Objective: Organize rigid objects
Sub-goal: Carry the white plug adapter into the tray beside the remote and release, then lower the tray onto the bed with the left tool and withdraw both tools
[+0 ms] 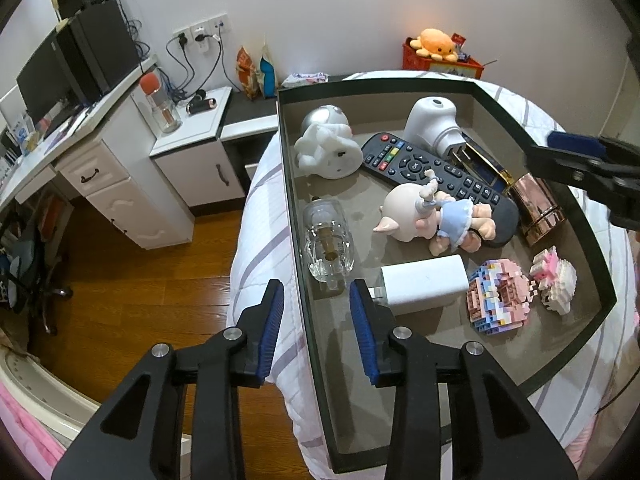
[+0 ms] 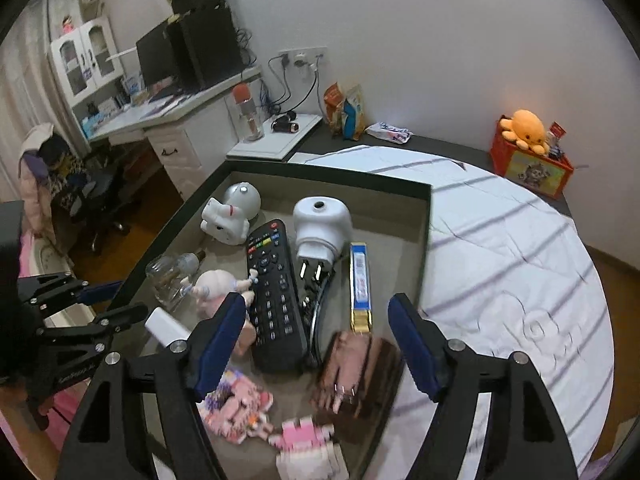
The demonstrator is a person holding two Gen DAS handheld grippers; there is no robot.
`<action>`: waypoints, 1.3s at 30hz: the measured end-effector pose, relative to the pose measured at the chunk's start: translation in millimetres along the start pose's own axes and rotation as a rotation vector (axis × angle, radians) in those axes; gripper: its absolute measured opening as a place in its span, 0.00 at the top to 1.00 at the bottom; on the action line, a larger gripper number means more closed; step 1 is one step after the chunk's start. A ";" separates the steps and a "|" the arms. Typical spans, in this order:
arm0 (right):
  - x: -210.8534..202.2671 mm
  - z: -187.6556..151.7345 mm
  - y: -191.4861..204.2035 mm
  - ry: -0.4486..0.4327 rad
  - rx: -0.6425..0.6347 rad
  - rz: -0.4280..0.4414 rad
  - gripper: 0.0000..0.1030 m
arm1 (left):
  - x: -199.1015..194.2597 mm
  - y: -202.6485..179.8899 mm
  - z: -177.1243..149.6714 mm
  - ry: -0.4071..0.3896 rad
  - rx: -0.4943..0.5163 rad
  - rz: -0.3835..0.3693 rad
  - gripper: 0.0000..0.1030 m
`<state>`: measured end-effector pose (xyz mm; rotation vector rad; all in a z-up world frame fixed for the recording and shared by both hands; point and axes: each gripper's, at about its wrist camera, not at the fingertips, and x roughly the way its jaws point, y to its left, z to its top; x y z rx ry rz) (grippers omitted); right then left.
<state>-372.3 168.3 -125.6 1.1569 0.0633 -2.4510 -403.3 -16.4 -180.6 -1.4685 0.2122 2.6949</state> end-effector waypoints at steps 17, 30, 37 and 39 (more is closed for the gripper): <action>-51.0 -35.2 0.4 -0.097 0.032 -0.075 0.00 | -43.9 -15.7 -8.5 -0.082 0.008 0.014 0.17; -86.5 -53.3 -1.9 -0.162 0.057 -0.102 0.00 | -75.5 -37.0 -12.6 -0.171 -0.006 -0.010 0.06; -110.2 -64.3 4.9 -0.212 0.058 -0.116 0.00 | -101.6 -53.1 -20.8 -0.271 -0.002 -0.019 0.01; -120.0 -67.8 7.5 -0.236 0.058 -0.125 0.00 | -109.8 -56.5 -23.3 -0.298 -0.009 -0.002 0.01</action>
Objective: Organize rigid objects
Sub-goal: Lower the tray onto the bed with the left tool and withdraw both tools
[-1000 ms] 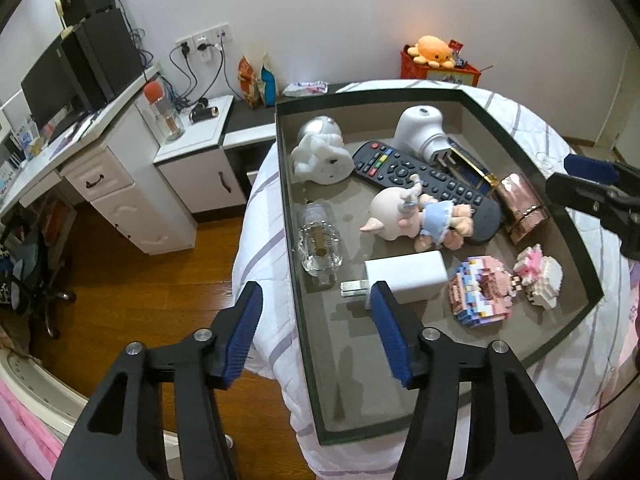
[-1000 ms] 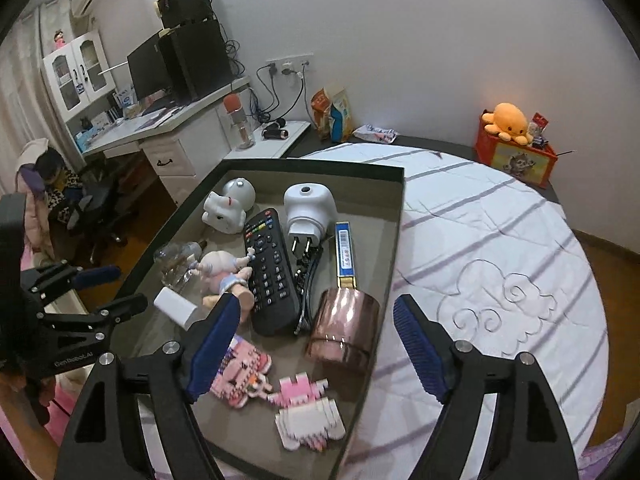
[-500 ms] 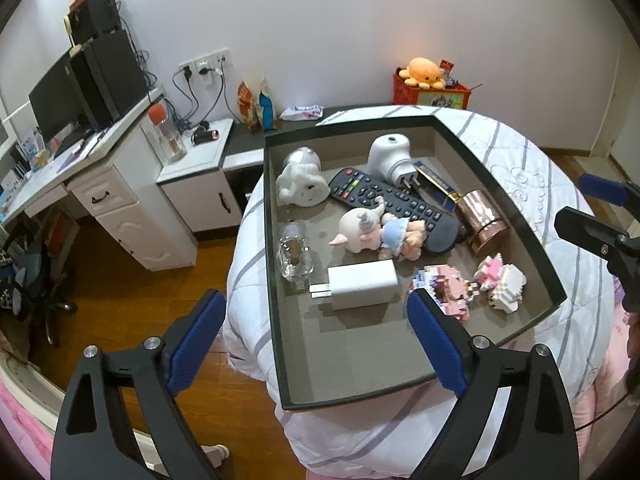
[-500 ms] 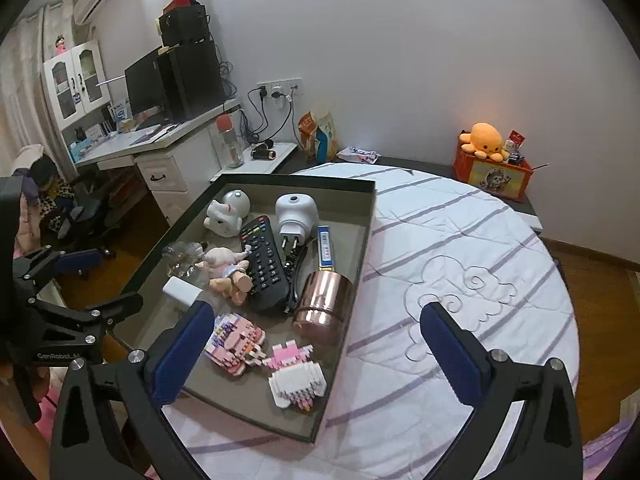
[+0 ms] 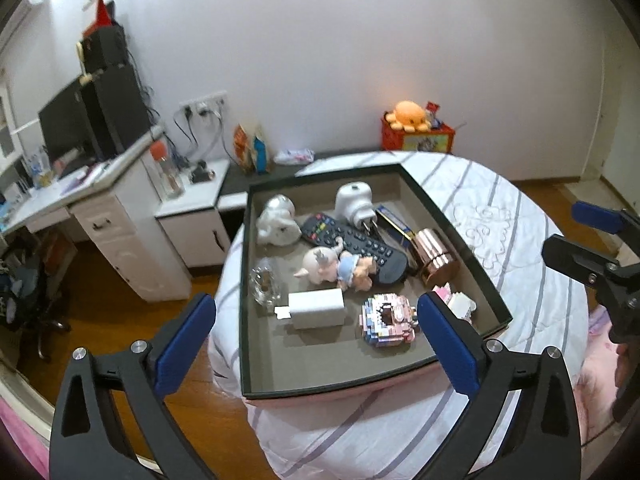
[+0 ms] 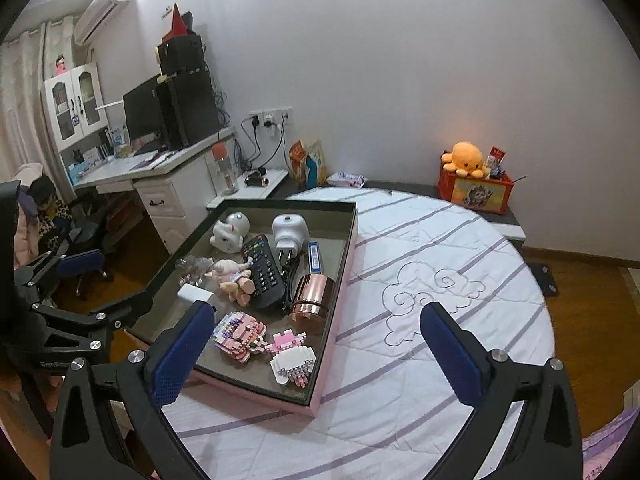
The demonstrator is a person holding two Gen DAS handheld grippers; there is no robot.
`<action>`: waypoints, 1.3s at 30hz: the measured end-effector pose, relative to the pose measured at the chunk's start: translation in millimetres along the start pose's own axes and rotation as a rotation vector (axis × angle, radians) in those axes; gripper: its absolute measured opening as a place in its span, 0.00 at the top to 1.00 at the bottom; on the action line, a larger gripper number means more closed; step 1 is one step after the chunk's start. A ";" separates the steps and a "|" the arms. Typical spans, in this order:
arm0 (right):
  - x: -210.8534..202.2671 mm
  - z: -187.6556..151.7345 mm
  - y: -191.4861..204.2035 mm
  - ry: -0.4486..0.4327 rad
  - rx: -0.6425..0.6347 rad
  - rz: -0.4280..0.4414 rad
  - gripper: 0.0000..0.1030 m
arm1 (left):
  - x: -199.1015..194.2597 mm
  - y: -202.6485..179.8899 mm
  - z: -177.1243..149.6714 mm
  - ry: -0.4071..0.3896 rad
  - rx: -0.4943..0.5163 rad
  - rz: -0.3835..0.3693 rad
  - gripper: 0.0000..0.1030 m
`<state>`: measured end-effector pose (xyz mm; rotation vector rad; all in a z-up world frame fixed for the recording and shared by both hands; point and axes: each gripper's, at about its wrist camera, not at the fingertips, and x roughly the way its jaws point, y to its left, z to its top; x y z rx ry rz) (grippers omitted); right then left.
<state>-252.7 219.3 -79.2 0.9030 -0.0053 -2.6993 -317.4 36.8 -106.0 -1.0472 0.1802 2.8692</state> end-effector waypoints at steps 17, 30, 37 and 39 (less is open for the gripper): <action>-107.0 -19.5 36.4 -0.233 -0.044 -0.134 0.00 | -109.5 -17.2 -23.3 -0.261 0.046 -0.008 0.00; -188.9 -47.2 79.0 -0.398 -0.090 -0.172 0.00 | -210.8 -15.2 -62.3 -0.473 0.004 0.004 0.00; -225.2 -65.5 102.6 -0.492 -0.126 -0.165 0.00 | -258.4 -12.0 -88.2 -0.557 -0.016 0.016 0.00; -231.7 -69.1 108.8 -0.523 -0.134 -0.157 0.00 | -269.2 -9.8 -95.1 -0.589 -0.036 0.034 0.00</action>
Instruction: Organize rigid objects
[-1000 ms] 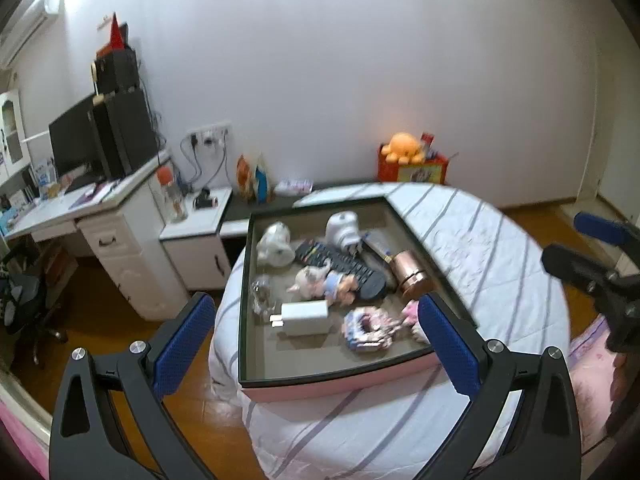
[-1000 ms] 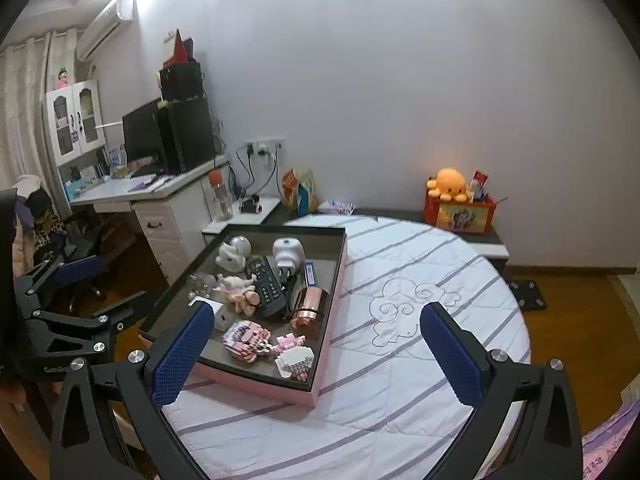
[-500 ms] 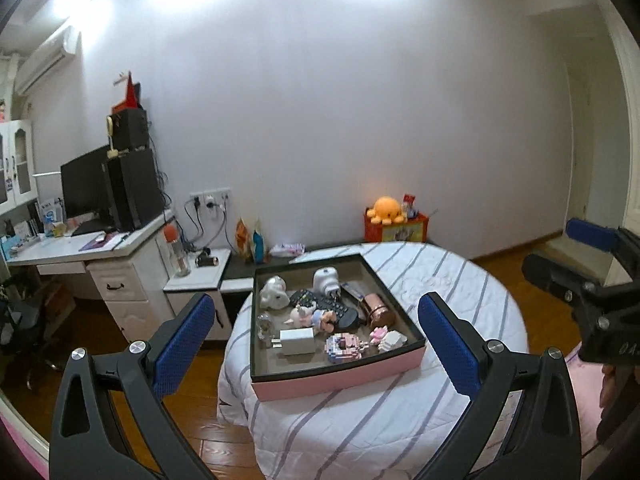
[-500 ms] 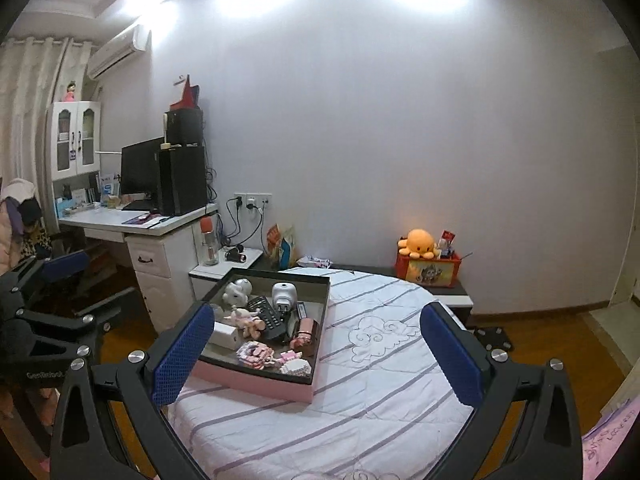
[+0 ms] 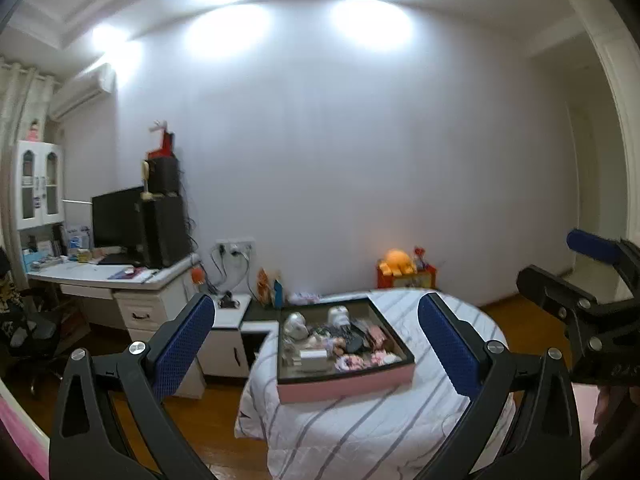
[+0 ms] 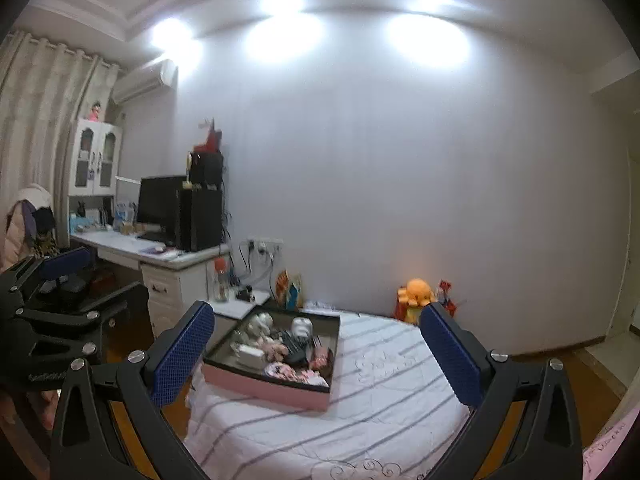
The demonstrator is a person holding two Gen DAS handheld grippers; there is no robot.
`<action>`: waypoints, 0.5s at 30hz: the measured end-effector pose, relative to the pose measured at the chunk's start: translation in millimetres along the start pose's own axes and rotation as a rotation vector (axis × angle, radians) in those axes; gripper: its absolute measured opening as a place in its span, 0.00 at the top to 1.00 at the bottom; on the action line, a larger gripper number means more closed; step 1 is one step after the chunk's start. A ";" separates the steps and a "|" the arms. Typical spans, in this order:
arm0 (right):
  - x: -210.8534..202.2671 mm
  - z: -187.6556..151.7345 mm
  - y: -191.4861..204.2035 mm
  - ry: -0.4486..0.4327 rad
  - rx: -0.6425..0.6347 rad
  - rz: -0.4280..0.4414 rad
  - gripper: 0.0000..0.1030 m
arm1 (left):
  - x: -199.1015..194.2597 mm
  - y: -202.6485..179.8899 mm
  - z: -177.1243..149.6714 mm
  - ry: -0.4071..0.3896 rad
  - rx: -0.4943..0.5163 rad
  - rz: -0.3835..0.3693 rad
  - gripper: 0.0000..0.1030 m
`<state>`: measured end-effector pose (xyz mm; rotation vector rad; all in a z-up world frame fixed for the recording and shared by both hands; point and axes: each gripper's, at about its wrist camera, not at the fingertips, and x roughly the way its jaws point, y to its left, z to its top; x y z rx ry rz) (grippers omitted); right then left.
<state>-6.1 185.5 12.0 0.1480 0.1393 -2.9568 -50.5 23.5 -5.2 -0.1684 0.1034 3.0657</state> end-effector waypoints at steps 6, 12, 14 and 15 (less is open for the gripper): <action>-11.3 2.2 11.8 -0.094 -0.031 0.000 0.00 | -21.6 6.2 -1.1 -0.103 -0.040 0.025 0.00; -14.4 -1.2 15.1 -0.109 -0.016 0.009 0.00 | -23.4 6.7 -2.7 -0.112 -0.034 0.054 0.00; -16.5 -3.3 15.5 -0.117 -0.011 0.006 0.00 | -23.1 4.7 -4.3 -0.112 -0.024 0.064 0.00; -16.3 -3.9 15.9 -0.120 -0.010 0.003 0.00 | -21.5 2.9 -4.7 -0.110 -0.017 0.067 0.00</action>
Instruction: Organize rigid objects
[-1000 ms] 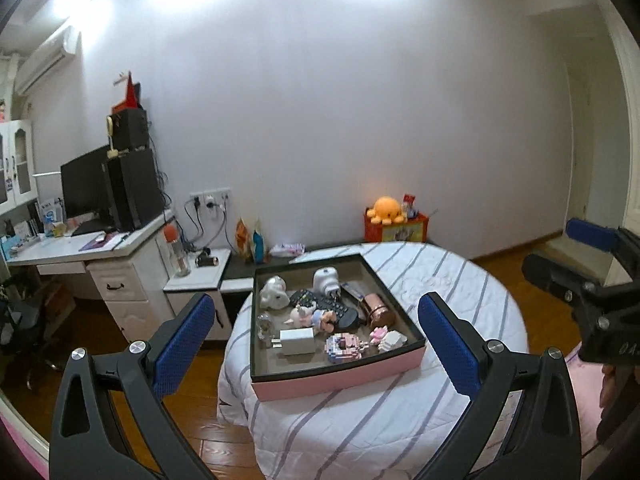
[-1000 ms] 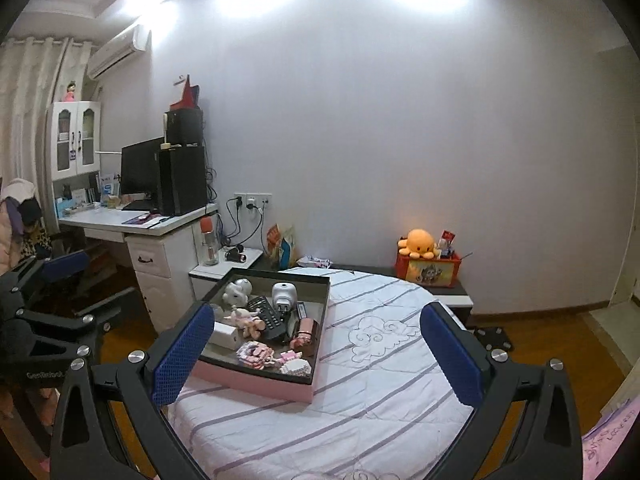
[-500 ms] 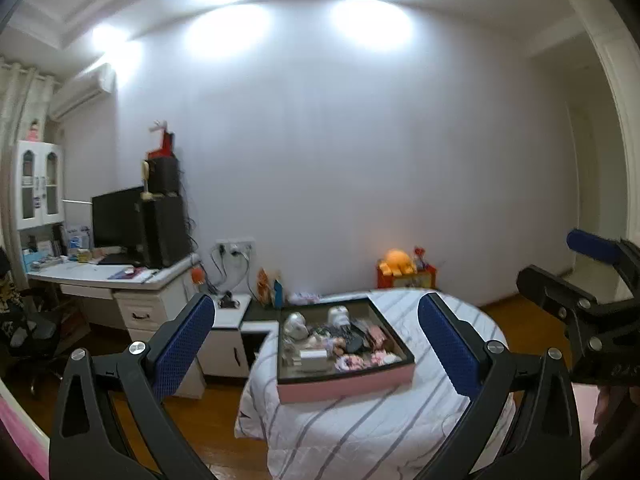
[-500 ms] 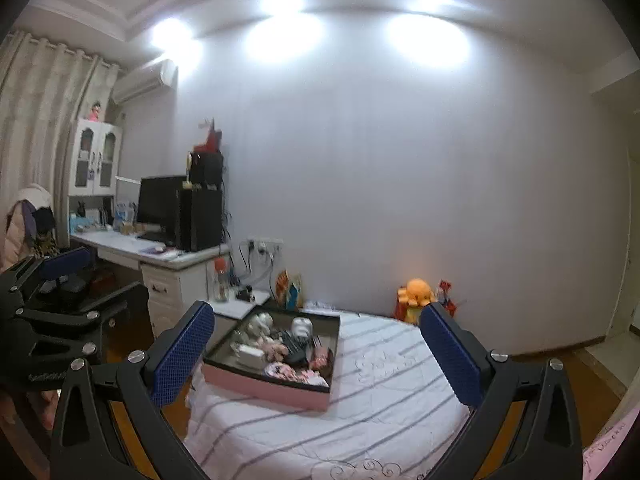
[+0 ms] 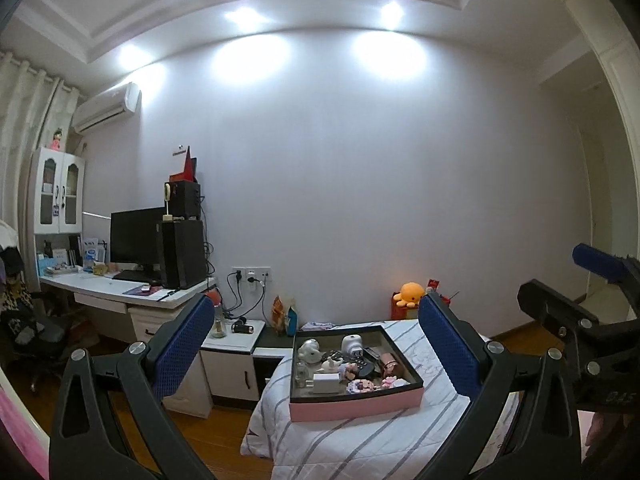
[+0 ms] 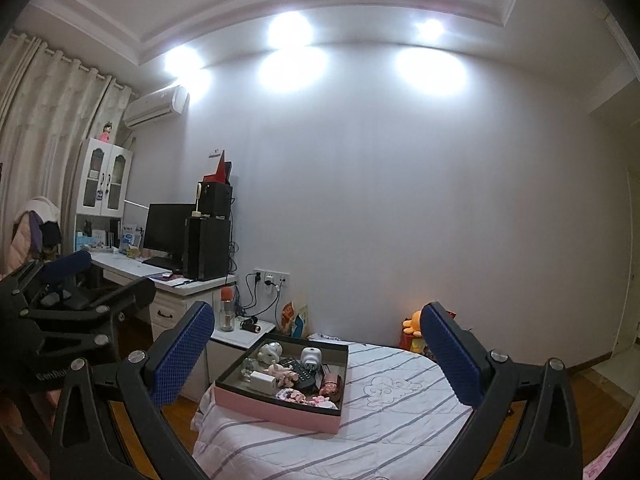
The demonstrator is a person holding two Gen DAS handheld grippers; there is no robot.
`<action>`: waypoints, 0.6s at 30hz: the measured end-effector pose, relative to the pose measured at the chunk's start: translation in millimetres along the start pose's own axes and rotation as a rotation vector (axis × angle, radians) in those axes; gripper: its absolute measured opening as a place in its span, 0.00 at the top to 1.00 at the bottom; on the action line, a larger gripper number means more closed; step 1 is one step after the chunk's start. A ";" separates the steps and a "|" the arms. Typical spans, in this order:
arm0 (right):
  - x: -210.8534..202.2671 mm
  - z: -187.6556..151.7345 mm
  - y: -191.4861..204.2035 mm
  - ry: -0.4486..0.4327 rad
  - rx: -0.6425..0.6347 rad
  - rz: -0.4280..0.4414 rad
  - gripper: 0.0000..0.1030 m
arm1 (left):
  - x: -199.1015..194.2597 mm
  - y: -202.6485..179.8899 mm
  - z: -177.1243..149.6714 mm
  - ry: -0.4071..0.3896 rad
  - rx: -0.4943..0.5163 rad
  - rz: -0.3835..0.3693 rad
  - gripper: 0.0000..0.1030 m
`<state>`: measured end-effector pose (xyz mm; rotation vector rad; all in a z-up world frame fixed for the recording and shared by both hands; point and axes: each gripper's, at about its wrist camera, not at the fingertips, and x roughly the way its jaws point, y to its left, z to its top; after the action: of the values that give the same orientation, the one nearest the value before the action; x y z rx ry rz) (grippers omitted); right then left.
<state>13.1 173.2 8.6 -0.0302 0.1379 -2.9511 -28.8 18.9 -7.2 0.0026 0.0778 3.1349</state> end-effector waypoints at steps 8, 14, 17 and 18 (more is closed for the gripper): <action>0.8 -5.9 4.8 0.009 0.006 -0.006 0.00 | 4.9 -4.7 -6.5 0.011 0.014 0.004 0.00; -0.8 -6.2 2.6 -0.005 0.028 -0.012 0.00 | 5.4 -5.2 -7.3 0.007 0.004 -0.002 0.00; -2.5 -5.0 3.0 -0.014 0.029 -0.019 0.00 | 5.9 -5.1 -6.4 0.005 0.000 0.003 0.00; -2.9 -4.5 3.5 -0.016 0.029 -0.020 0.00 | 5.9 -5.3 -6.2 0.003 -0.001 0.006 0.00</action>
<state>16.5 170.7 3.7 -0.0521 0.0934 -2.9718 -34.7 23.9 -13.6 -0.0027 0.0769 3.1414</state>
